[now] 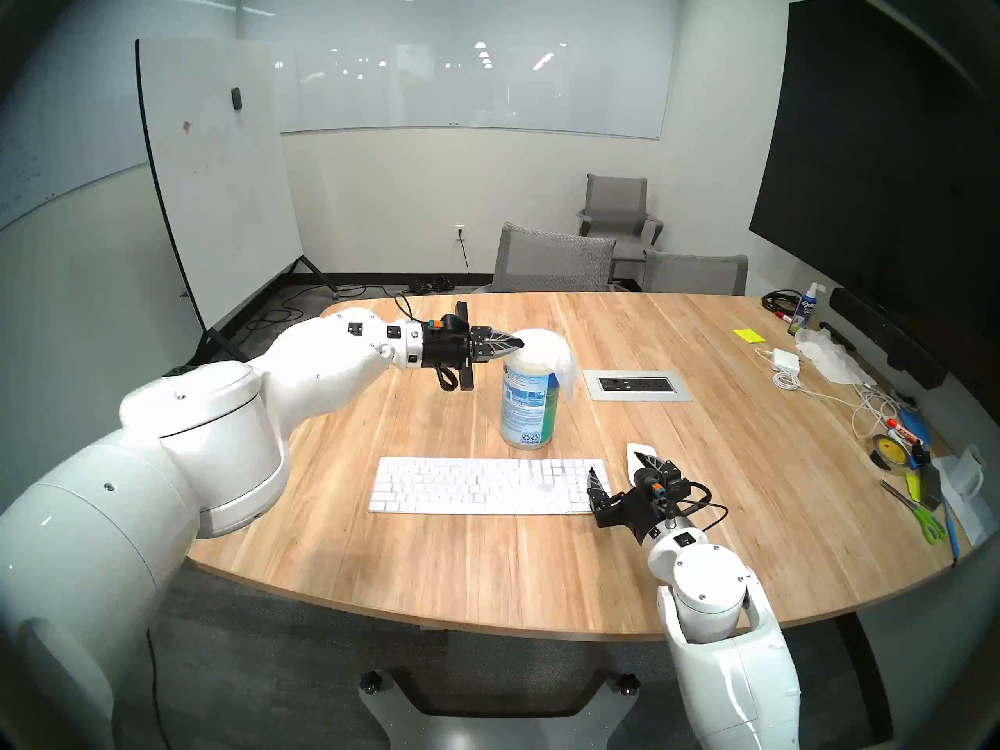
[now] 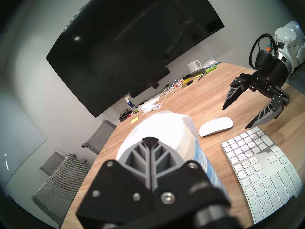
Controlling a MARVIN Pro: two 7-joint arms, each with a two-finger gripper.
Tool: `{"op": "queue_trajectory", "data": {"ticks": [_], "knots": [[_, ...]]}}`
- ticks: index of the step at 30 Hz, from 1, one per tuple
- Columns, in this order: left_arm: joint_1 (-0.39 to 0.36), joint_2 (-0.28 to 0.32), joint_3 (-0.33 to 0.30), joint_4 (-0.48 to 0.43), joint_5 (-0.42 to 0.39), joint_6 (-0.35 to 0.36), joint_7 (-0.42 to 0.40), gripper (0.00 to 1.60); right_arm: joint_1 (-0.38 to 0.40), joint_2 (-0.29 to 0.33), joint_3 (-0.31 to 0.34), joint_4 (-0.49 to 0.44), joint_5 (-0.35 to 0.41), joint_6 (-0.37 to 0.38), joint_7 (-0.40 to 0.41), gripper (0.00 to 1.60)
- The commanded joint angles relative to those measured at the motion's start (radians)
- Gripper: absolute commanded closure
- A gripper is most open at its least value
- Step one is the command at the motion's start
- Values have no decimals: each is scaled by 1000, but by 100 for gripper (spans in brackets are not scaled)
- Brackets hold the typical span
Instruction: Wipe the keyboards and mice with a disinfecting wipe, then set the wipe down
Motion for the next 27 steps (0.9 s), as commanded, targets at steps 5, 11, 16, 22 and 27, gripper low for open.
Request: {"op": "queue_trajectory", "data": {"ticks": [5, 11, 16, 22, 27], "knots": [[-6, 1, 27, -4, -13, -5, -92, 160, 51, 15, -8, 11, -6, -24, 13, 0], [-8, 0, 32, 0, -28, -6, -112, 160, 78, 24, -6, 29, -10, -27, 23, 0], [-10, 2, 48, -4, -35, -8, -95, 160, 105, 29, -13, 42, -15, -30, 36, 0], [-12, 2, 60, -4, -48, -9, -99, 160, 145, 27, -20, 67, -19, -24, 42, 0], [-14, 4, 74, -7, -54, -11, -86, 160, 164, 22, -30, 81, -23, -24, 47, 0]]}}
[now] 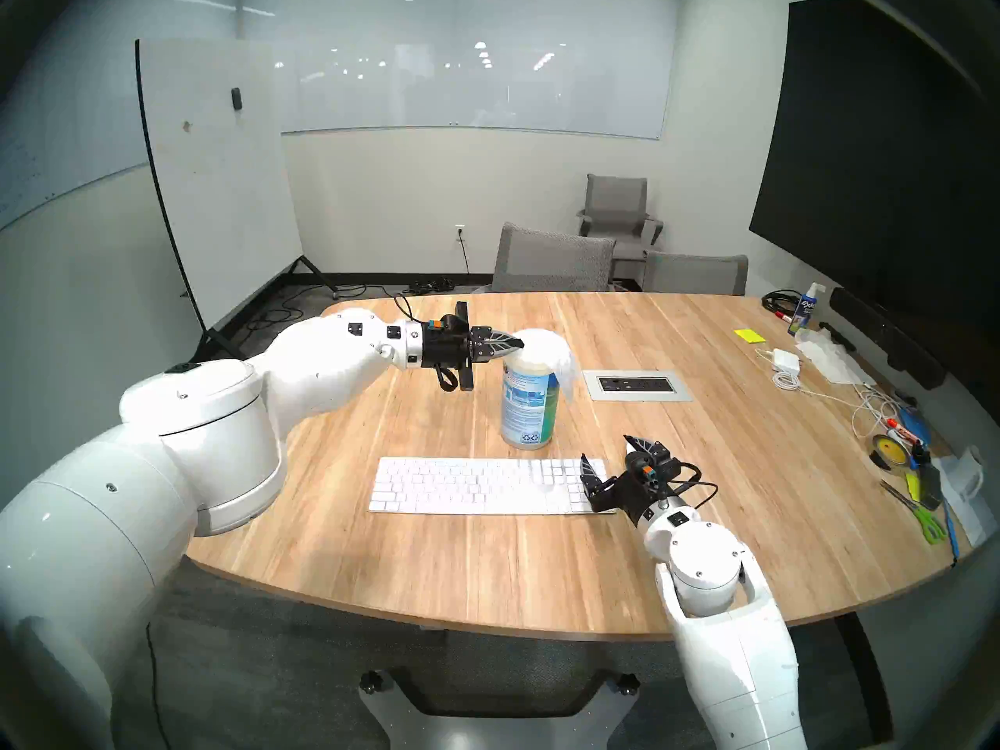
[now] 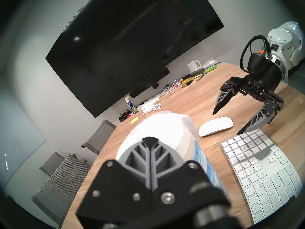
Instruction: Wipe the keyboards and mice with a disinfecting wipe, then set the wipe down
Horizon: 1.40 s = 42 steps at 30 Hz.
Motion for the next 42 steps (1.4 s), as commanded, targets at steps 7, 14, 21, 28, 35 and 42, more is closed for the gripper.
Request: {"op": "queue_trajectory", "data": {"ticks": [7, 14, 21, 28, 35, 42], "knots": [[-7, -1, 22, 1, -20, -4, -112, 160, 75, -12, -17, 16, -7, -9, -3, 0], [-9, 1, 40, -3, -30, -6, -101, 160, 82, -7, -17, 22, -12, -14, 0, 0], [-12, 2, 55, -3, -44, -8, -101, 160, 95, 15, -5, 37, -13, -26, 12, 0], [-15, 2, 69, -4, -57, -10, -101, 160, 129, 46, 18, 62, -12, -40, 40, 0], [-17, 3, 82, -5, -67, -12, -98, 160, 162, 56, 21, 83, -14, -45, 63, 0], [-20, 4, 99, -7, -79, -14, -90, 160, 189, 47, -13, 98, -26, -52, 82, 0]]}}
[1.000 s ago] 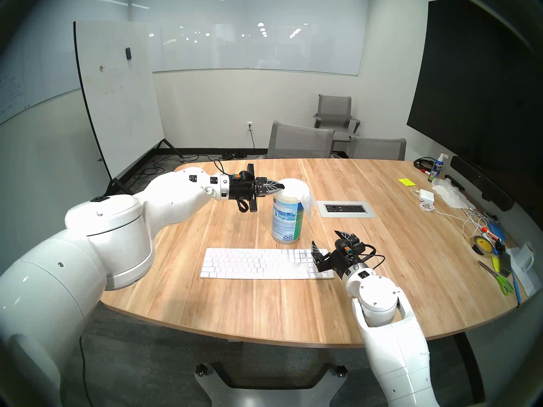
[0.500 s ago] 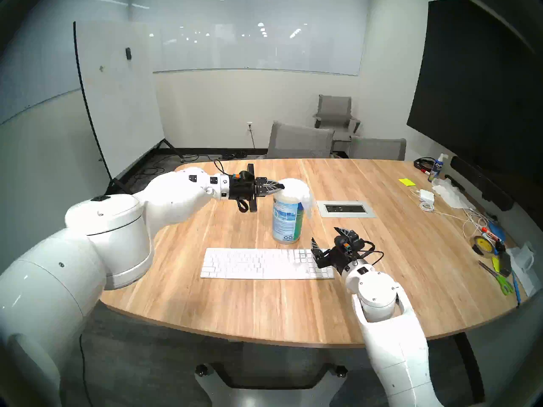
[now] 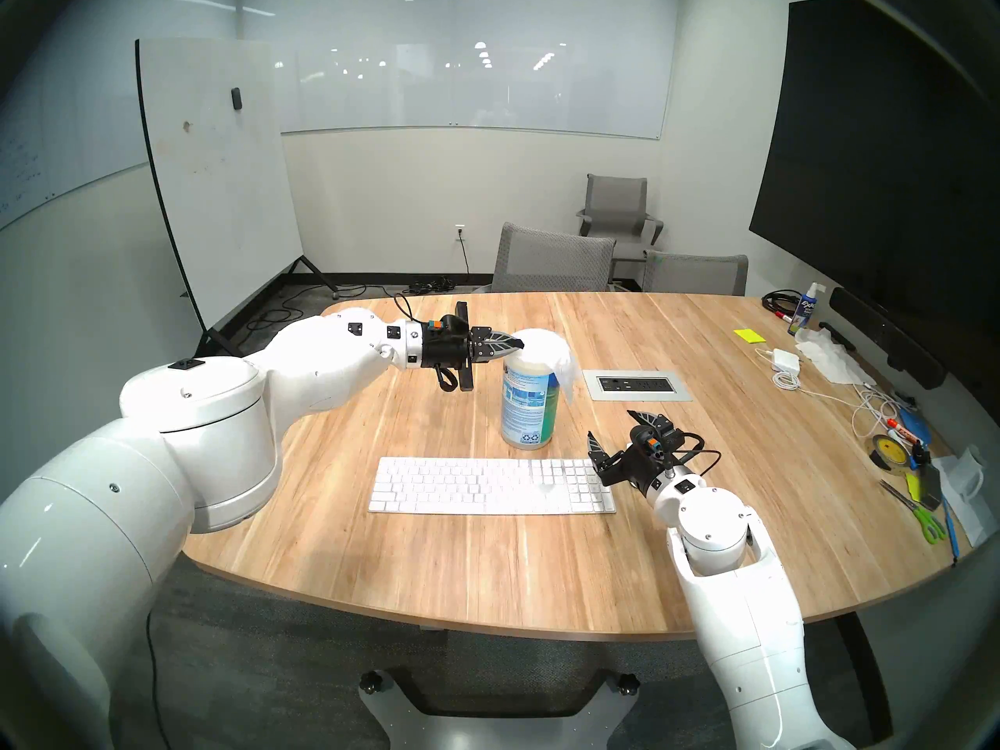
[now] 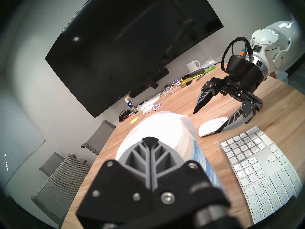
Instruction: Wipe the keyboards and mice with a disinfecting wipe, then set the wipe down
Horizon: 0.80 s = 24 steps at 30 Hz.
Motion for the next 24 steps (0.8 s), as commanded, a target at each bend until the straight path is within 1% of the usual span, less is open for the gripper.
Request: {"op": "queue_trajectory", "data": {"ticks": [1, 4, 5, 7, 12, 24], "knots": [[-4, -1, 9, -1, -4, -2, -102, 160, 55, -5, -28, -3, -8, -17, 7, 0], [-5, -1, 16, 1, -13, -3, -108, 160, 63, -1, -40, -1, -17, -23, 13, 0], [-5, 0, 21, -3, -11, -4, -94, 160, 64, -2, -41, -1, -18, -23, 13, 0], [-7, -1, 21, 1, -18, -4, -109, 160, 66, 0, -43, 2, -22, -27, 16, 0], [-8, -1, 31, -1, -24, -5, -102, 160, 70, 0, -43, 7, -29, -31, 19, 0], [-12, 0, 55, -2, -44, -8, -100, 160, 124, -5, -48, 44, -45, -39, 26, 0]]}}
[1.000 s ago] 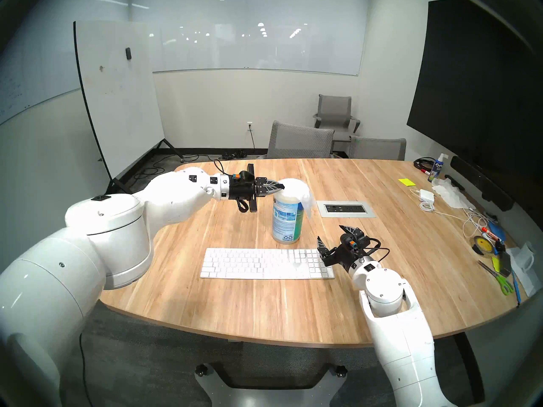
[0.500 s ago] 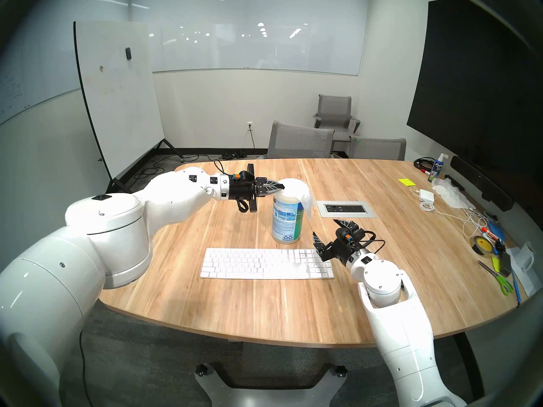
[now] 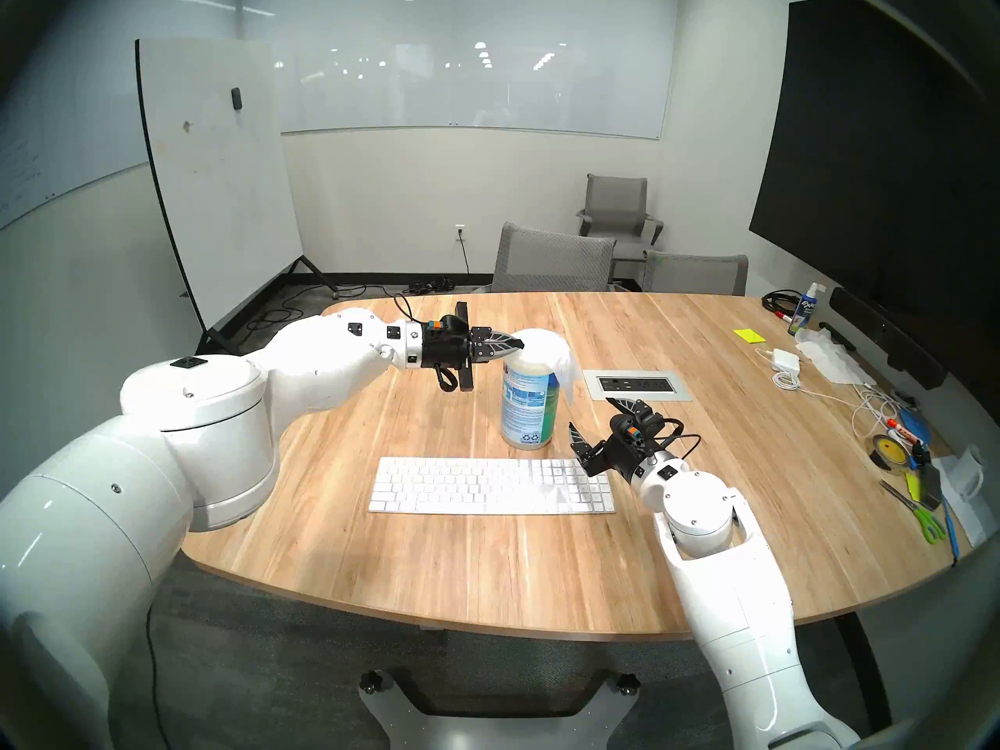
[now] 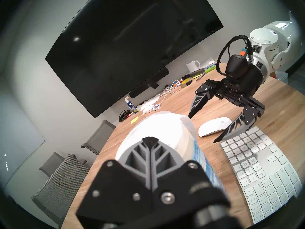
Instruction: Wipe the keyboards and mice with a disinfecting wipe, then set the wipe down
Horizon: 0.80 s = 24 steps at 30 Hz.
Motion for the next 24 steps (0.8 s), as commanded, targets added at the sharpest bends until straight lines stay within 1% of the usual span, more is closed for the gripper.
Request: {"op": "queue_trajectory", "data": {"ticks": [1, 2, 8, 18, 24], "knots": [[-5, -1, 10, 0, -5, -2, -107, 160, 65, -6, -6, 7, -1, -13, -3, 0], [-5, -1, 13, -2, -4, -3, -97, 160, 72, -7, -8, 10, -2, -13, -2, 0], [-8, -1, 25, -1, -17, -4, -104, 160, 97, -11, -18, 24, -10, -15, -2, 0], [-11, 0, 43, -3, -32, -7, -100, 160, 111, -6, -30, 50, -25, -30, 0, 0], [-13, 0, 55, -3, -43, -9, -100, 160, 117, 3, -24, 63, -27, -45, 4, 0]]}}
